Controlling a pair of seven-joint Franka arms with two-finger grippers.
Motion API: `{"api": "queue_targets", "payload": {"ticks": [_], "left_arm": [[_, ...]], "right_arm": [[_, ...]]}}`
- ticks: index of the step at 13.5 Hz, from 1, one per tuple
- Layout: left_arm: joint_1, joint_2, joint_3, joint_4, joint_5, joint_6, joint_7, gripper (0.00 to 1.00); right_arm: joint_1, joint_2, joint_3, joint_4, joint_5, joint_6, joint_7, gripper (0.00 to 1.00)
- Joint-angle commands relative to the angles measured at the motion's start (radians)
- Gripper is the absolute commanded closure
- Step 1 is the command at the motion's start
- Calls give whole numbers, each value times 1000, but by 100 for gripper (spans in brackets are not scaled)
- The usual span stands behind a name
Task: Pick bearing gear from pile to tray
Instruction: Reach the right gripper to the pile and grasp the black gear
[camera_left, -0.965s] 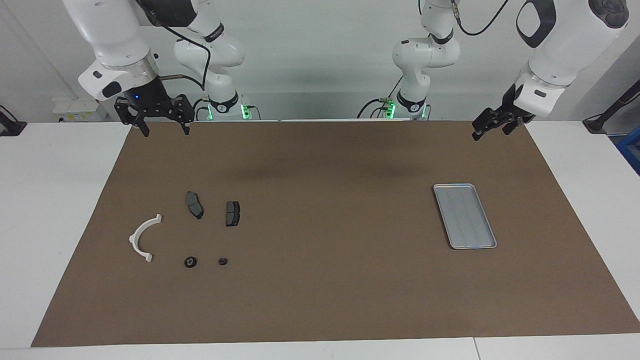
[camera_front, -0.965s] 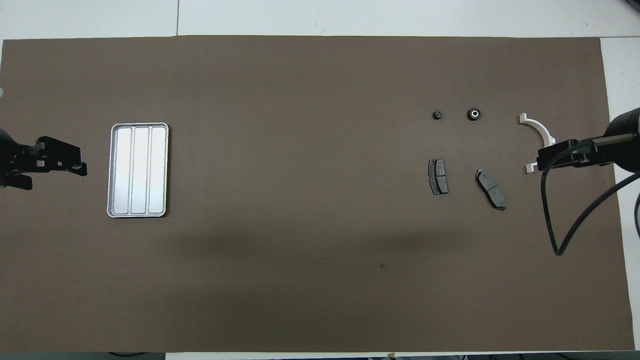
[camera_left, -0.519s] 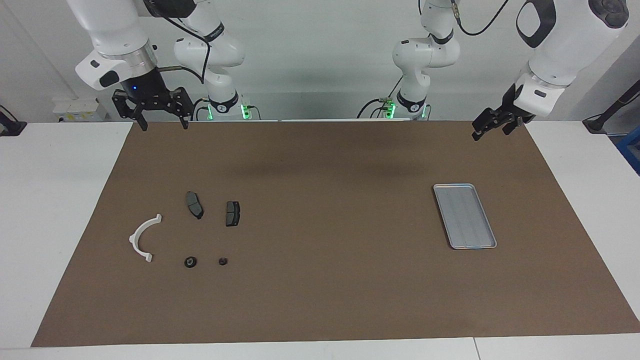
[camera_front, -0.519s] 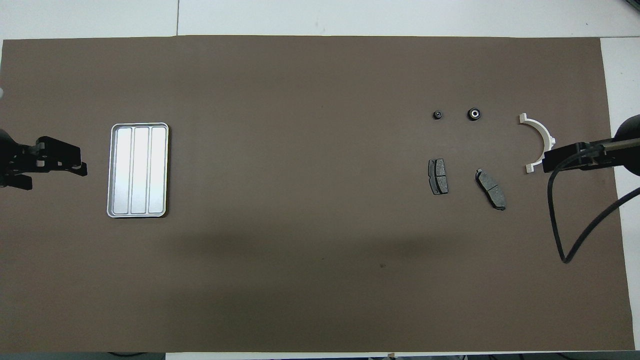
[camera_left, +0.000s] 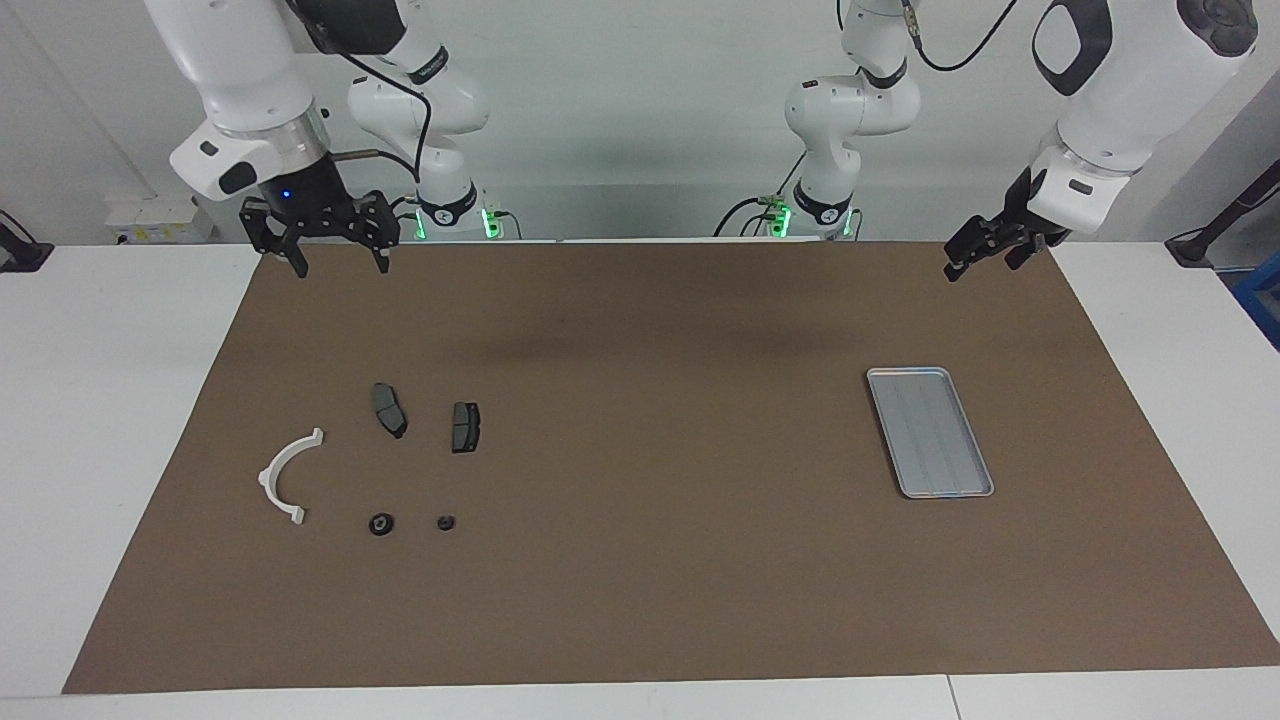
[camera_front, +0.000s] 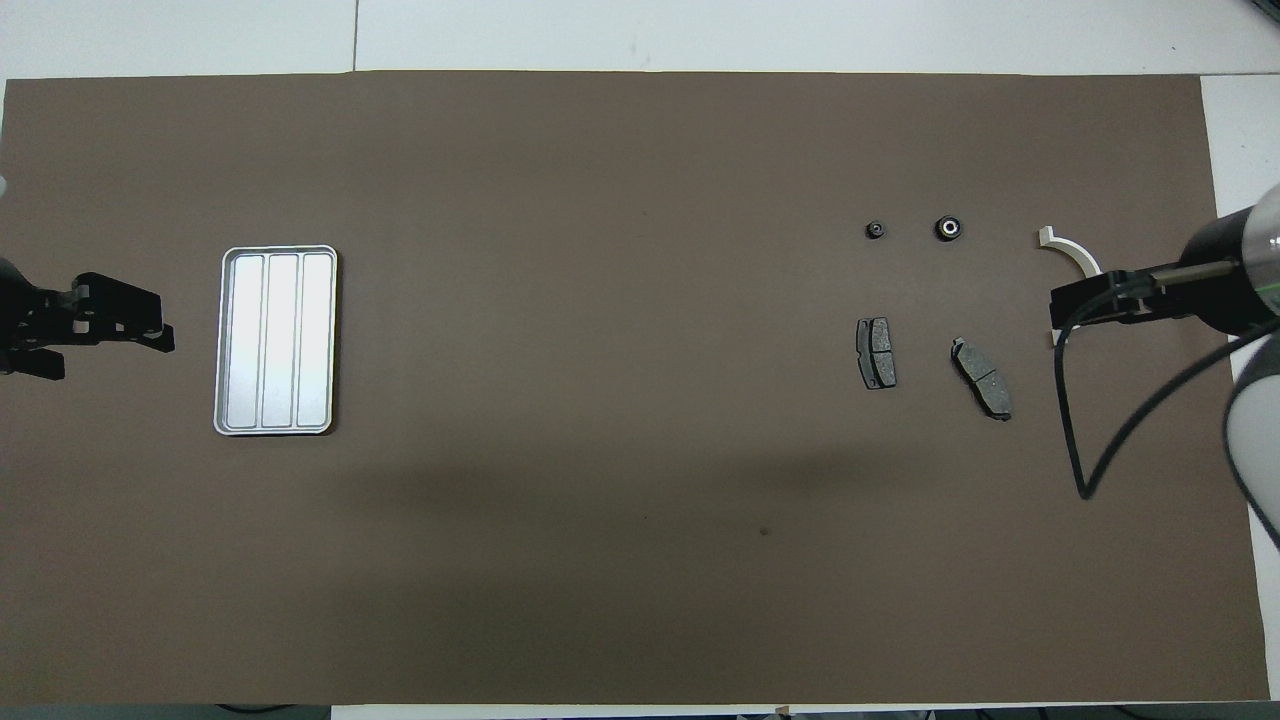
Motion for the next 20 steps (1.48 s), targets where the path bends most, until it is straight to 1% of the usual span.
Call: {"api": "queue_targets", "payload": {"ticks": [1,4,6,7,9,11,12,16,17,20], "left_arm": [[2,-6,-4,-3,9,-11,-2,0],[2,-6,-4,-3,9,-11,-2,0],[2,-4,-4,-3,9,-11,-2,0],[2,-6,-4,-3,9,-11,-2,0],[2,-6,-4,-3,9,-11,-2,0],[2,-6,-4,-3,9,-11,-2,0],[2,-6,-4,-3,9,-11,-2,0],[2,-6,-4,-3,9,-11,-2,0],[2,-6,-4,-3,9,-11,-2,0],[2,-6,-4,-3,9,-11,-2,0]], "right_arm": [[42,143,7,4,-11,113,125,0],[57,306,6,13,-17,280,187,0],[80,395,6,21,-84,374,241,0],[82,433,6,33,-97,404,256,0],[82,534,6,98,-103,412,282,0],[103,640,3,209,-114,412,326,0],[103,670,3,234,-118,414,342,0],[103,737,-3,274,-134,452,371,0],[100,748,-2,283,-154,457,371,0],[88,753,0,284,-152,475,371,0]]}}
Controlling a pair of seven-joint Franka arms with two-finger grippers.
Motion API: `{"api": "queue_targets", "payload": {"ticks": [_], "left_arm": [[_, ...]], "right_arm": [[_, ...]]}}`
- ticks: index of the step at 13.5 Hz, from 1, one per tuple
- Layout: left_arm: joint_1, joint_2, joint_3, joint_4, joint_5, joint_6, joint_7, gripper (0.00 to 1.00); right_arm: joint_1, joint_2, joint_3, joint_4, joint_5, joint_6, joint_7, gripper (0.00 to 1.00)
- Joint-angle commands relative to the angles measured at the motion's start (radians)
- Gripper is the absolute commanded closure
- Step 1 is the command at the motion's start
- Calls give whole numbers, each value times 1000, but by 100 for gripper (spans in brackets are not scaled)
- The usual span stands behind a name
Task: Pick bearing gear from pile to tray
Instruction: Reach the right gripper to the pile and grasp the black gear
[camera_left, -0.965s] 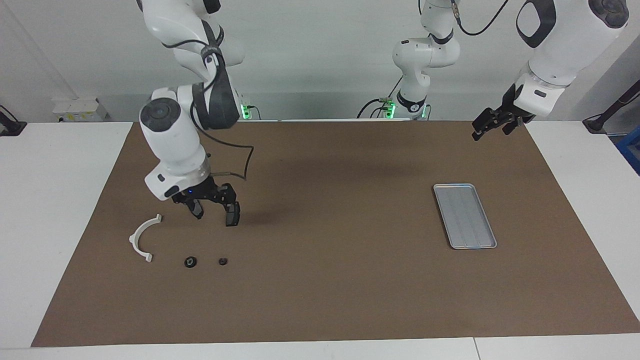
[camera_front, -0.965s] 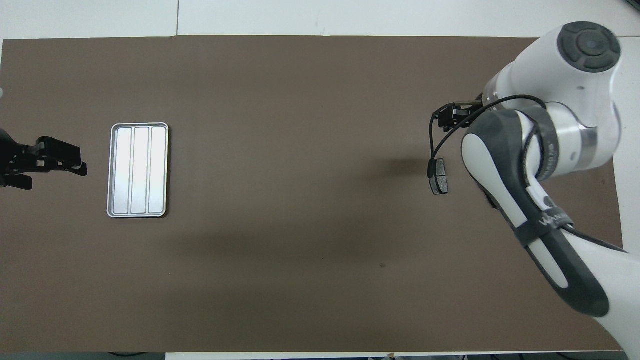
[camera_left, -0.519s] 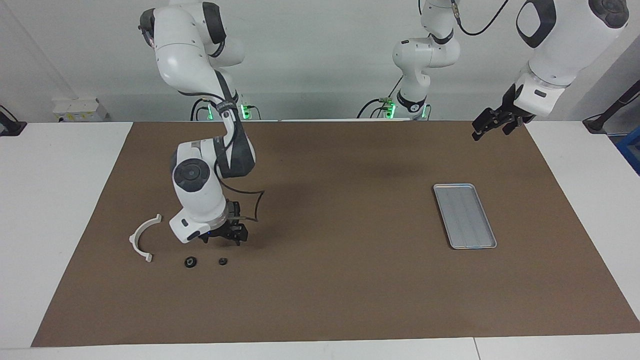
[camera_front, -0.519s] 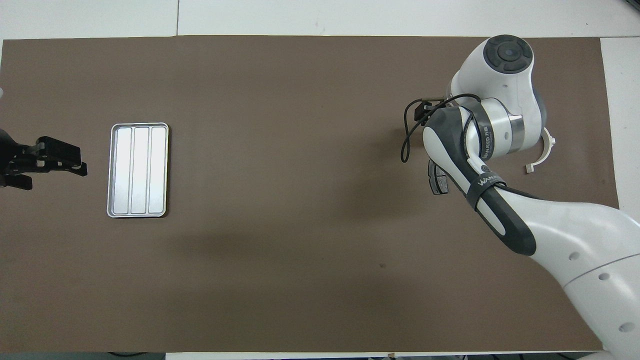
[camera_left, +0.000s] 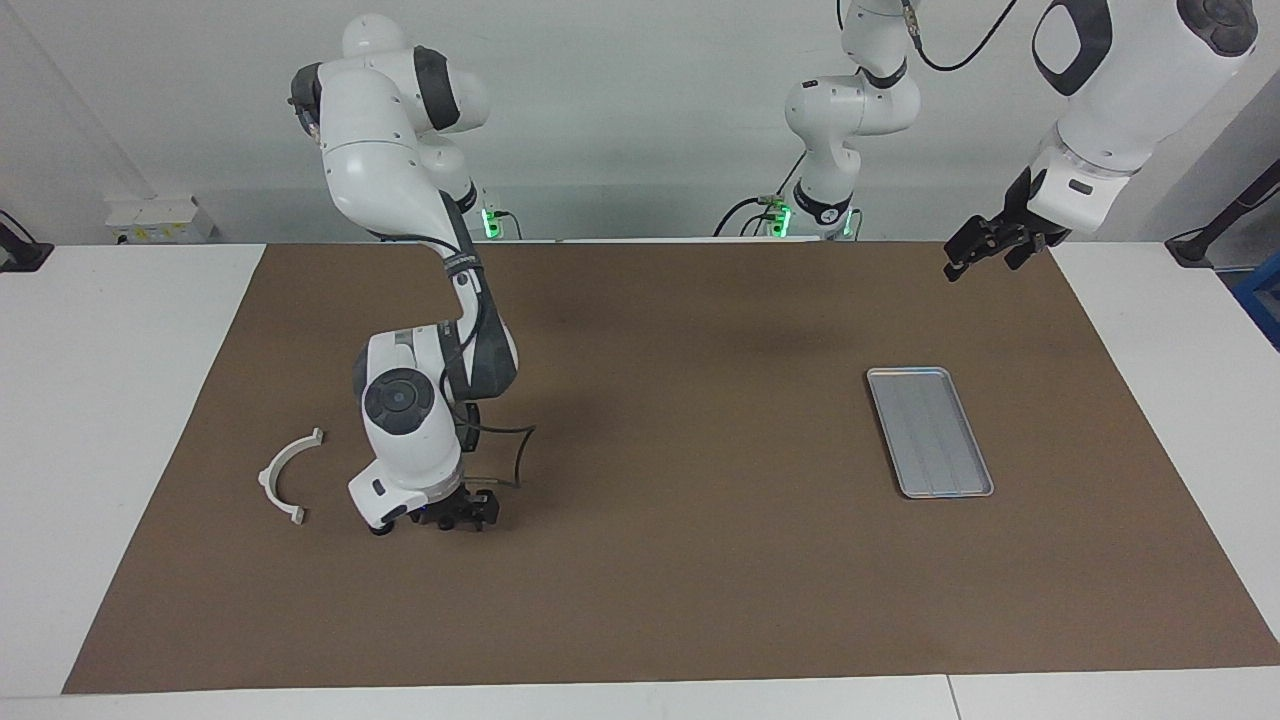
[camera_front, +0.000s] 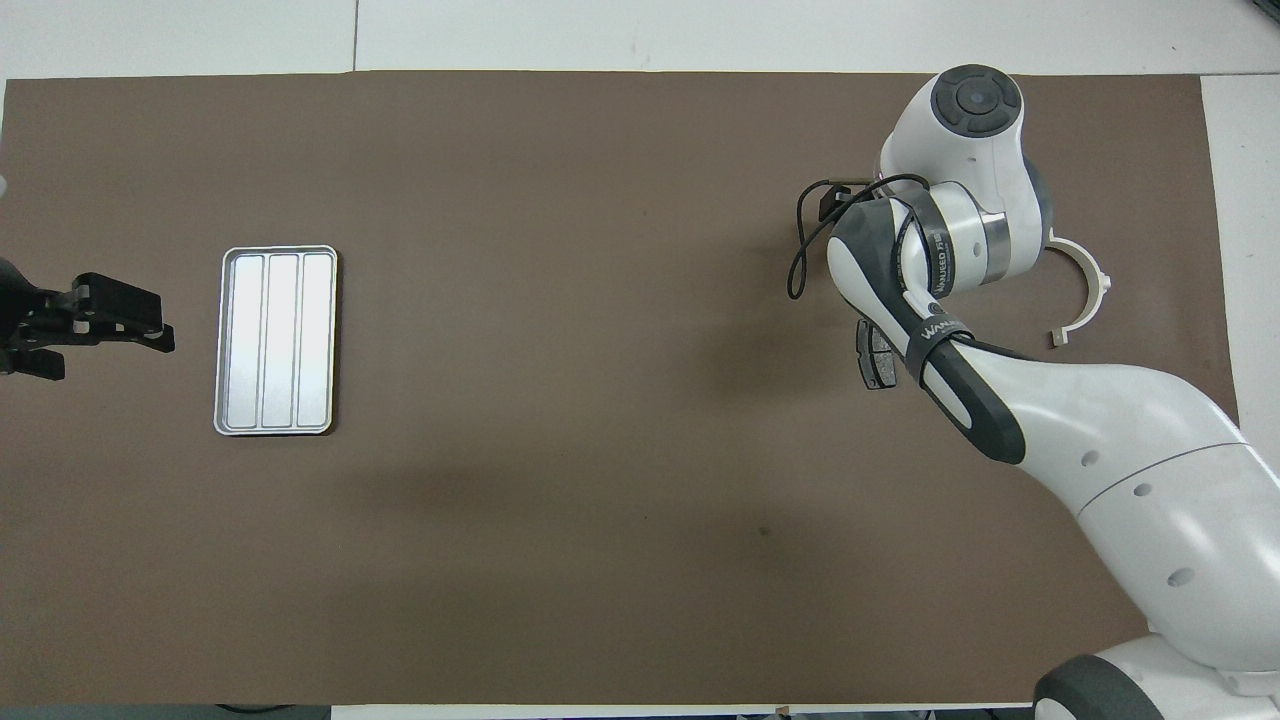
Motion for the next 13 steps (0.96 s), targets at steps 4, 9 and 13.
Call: {"api": "queue_targets", "payload": {"ticks": [4,9,13], "left_arm": [[2,-6,-4,-3,9,-11,-2,0],[2,-6,-4,-3,9,-11,-2,0],[2,-6,-4,-3,9,-11,-2,0]], "right_arm": [[-15,12,10,28,-6,-20,21,2],[-39,11,11,16,7,-28,20,3],[-27,3,10,11,72,-47,26,5]]}}
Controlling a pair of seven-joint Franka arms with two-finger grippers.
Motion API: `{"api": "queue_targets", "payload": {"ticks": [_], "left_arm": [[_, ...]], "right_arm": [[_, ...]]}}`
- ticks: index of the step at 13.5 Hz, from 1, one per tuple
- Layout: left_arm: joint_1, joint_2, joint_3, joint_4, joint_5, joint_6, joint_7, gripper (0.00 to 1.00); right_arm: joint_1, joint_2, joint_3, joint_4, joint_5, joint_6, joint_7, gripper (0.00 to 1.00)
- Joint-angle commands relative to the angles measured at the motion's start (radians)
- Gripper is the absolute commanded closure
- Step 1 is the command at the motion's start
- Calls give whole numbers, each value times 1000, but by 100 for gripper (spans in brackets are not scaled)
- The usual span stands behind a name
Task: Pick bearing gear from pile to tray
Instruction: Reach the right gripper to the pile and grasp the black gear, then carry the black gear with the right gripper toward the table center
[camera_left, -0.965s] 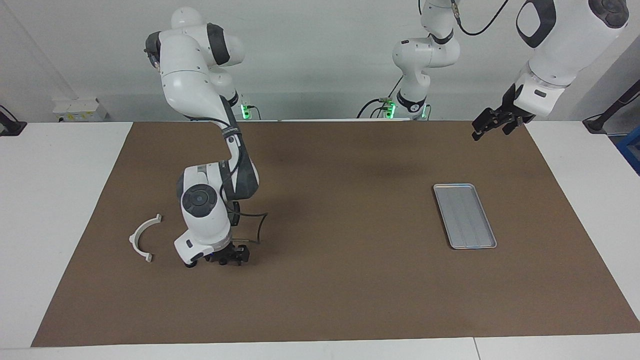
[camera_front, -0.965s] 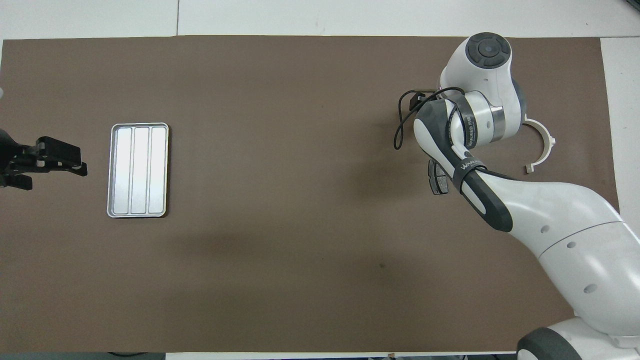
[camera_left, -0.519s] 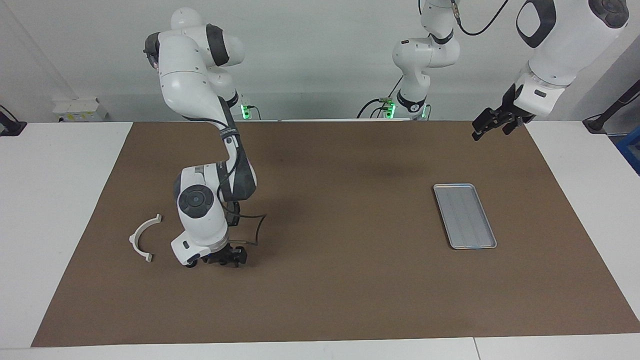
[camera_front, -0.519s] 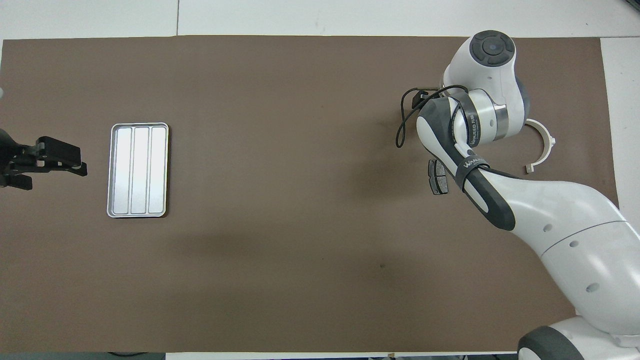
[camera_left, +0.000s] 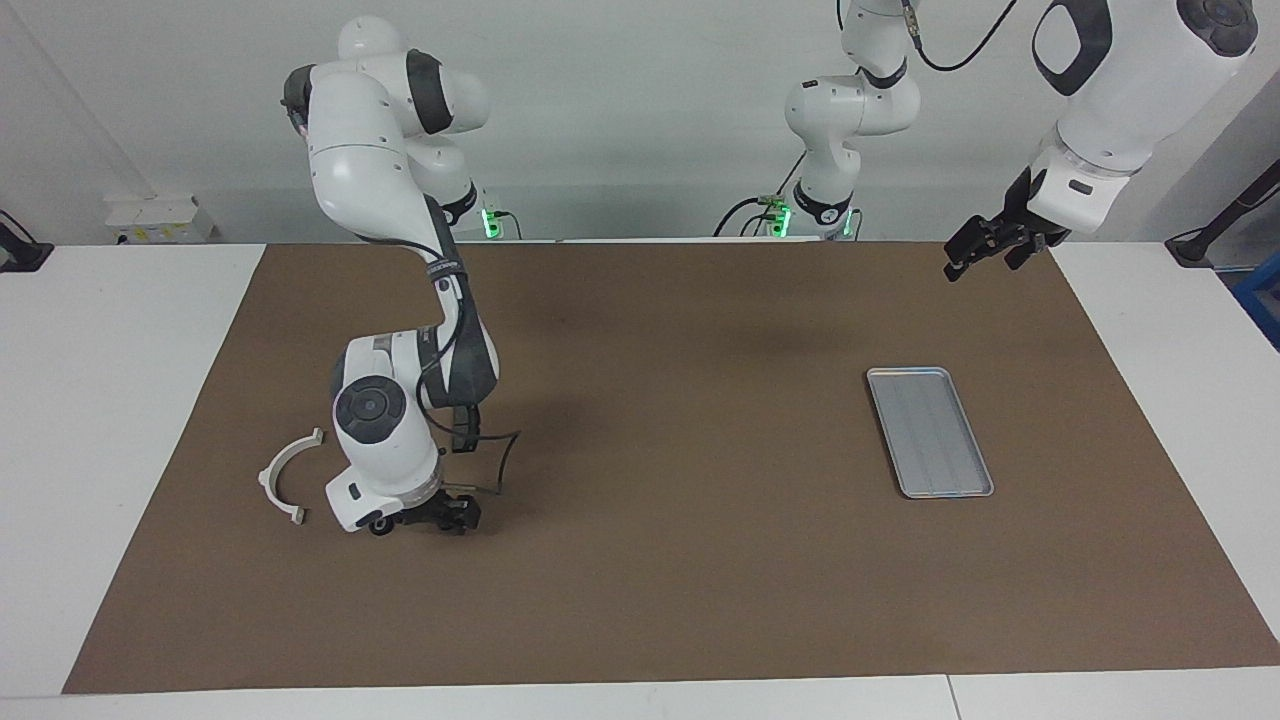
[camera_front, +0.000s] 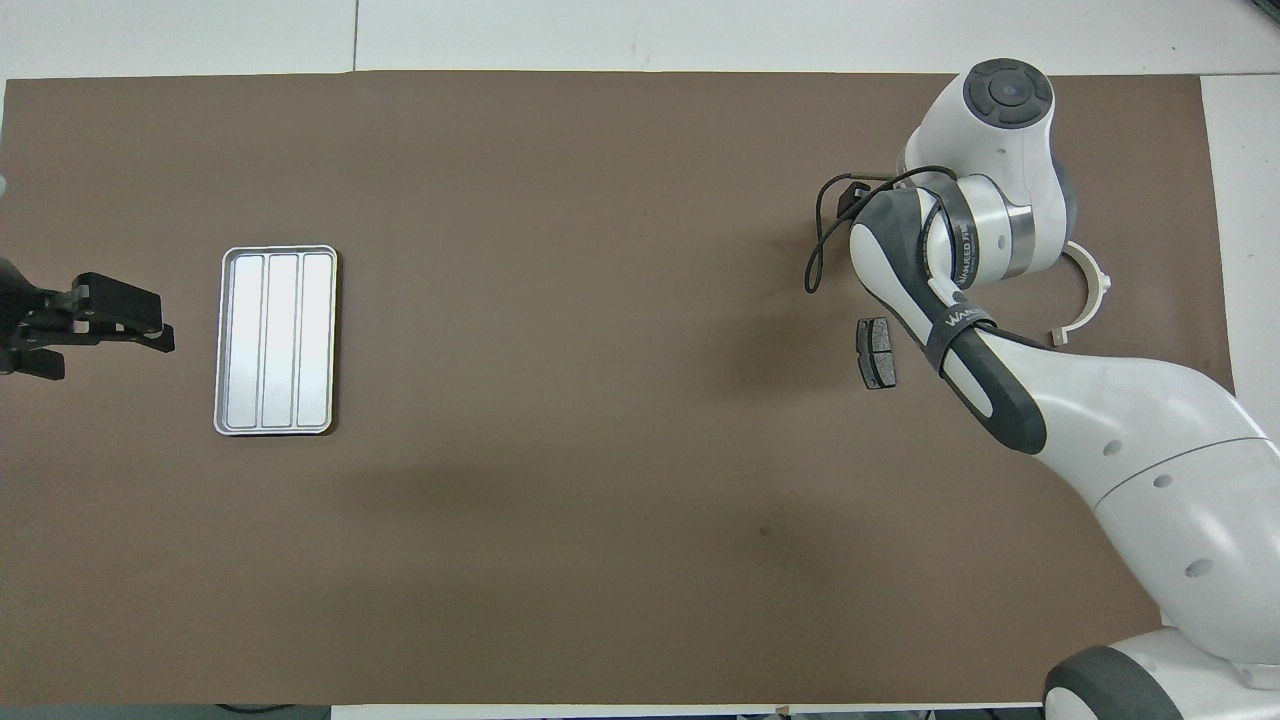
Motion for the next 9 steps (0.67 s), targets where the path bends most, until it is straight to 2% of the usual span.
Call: {"api": "queue_targets", "payload": {"ticks": [1,9], "left_arm": [[2,-6,-4,-3,9,-11,-2,0],[2,-6,-4,-3,9,-11,-2,0]], "right_arm": [[2,-2,8,8,33,-24,25,5],[-4,-1,10,-5,39,-15,26,38]]}}
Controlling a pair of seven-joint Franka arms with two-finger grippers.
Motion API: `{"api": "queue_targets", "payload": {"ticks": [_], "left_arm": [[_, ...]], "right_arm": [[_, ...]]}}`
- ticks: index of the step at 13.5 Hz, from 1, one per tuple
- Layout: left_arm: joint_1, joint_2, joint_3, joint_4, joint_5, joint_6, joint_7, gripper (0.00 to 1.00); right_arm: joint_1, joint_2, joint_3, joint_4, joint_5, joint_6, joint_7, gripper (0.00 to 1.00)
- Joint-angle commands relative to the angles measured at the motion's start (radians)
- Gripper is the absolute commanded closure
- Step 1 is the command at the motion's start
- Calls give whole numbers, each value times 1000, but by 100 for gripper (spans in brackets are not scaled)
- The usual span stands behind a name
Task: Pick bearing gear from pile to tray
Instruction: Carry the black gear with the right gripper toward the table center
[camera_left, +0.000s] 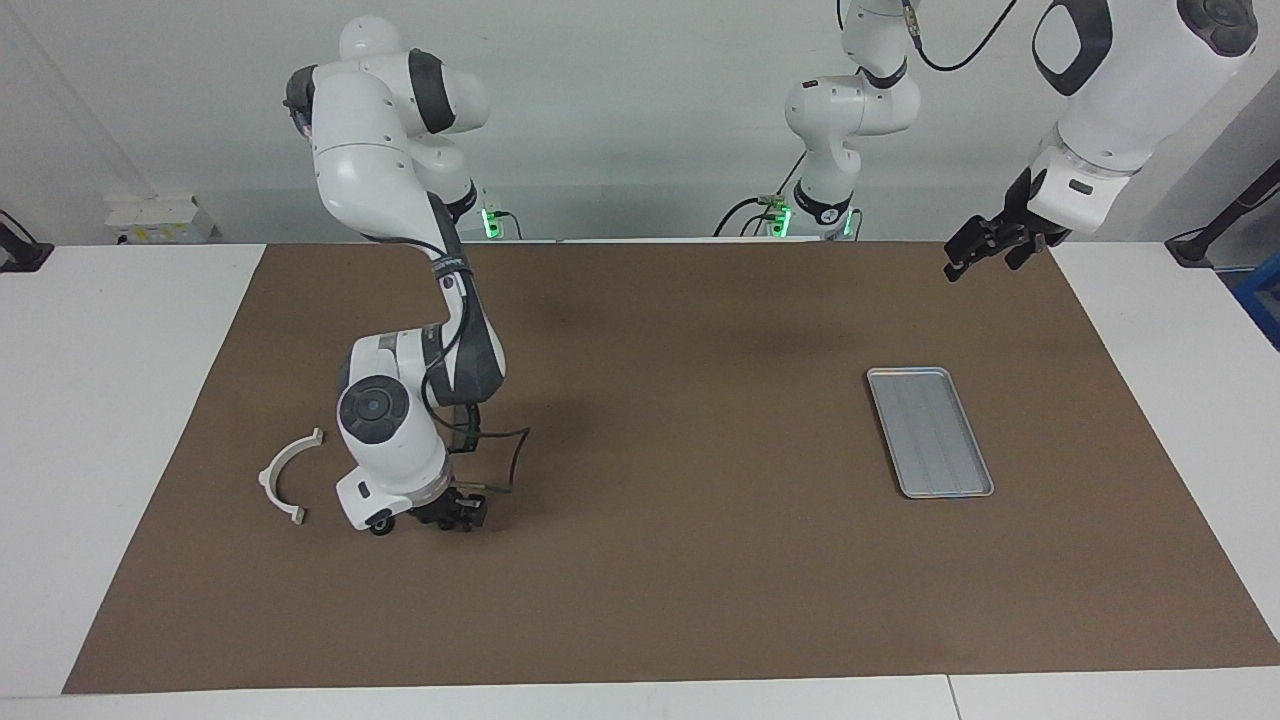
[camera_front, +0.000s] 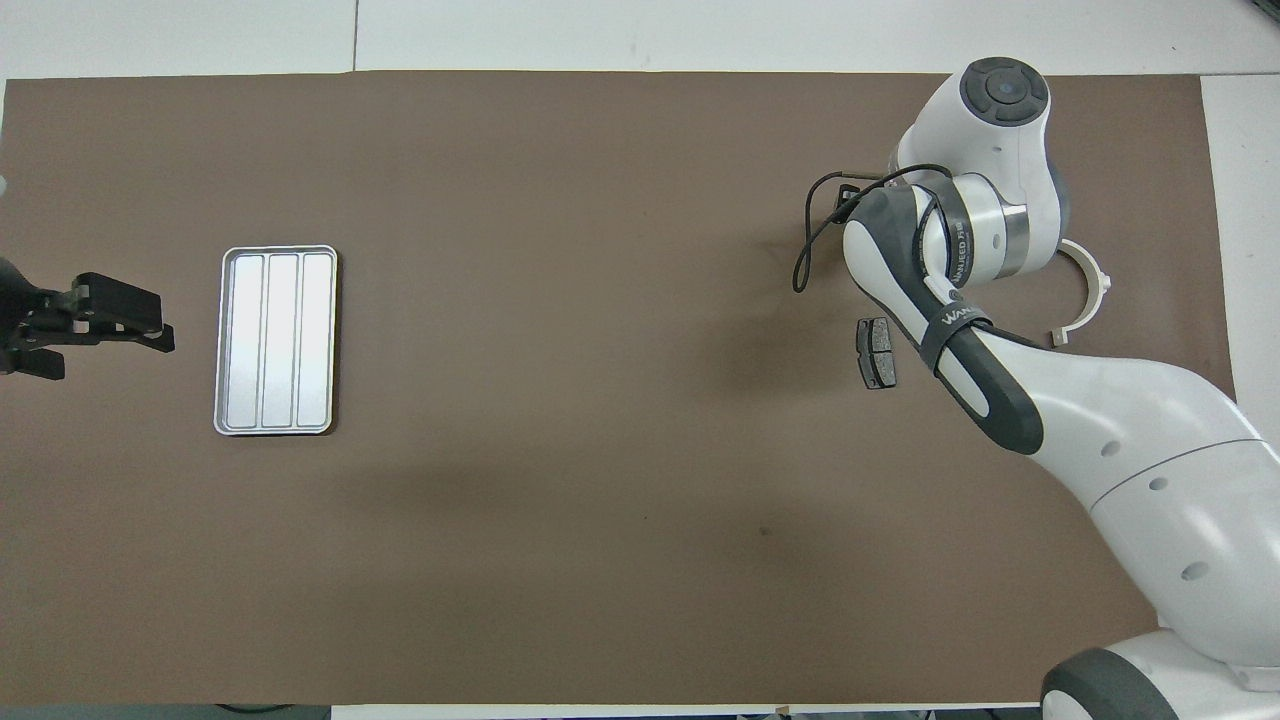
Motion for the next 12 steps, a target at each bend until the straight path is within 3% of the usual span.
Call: {"api": "queue_targets", "payload": {"ticks": [1,3,6,8,12], "left_arm": [[2,-6,-4,-3,9,-11,-2,0],[2,-6,-4,-3,9,-11,-2,0],[2,-6,-4,-3,9,-11,-2,0],[2,-6,-4,-3,9,-11,-2,0],[2,-6,-4,-3,9,-11,-2,0]], "right_arm": [[-10,1,4,-10,15,-6,19,41],[-14,1,4,-10,15,-2,19,63],[-17,1,6,-16,15,3,19,81],[-19,1,6,-18,16,3,17,100],[-17,-22,4,-4,3,-61,16,100]]}}
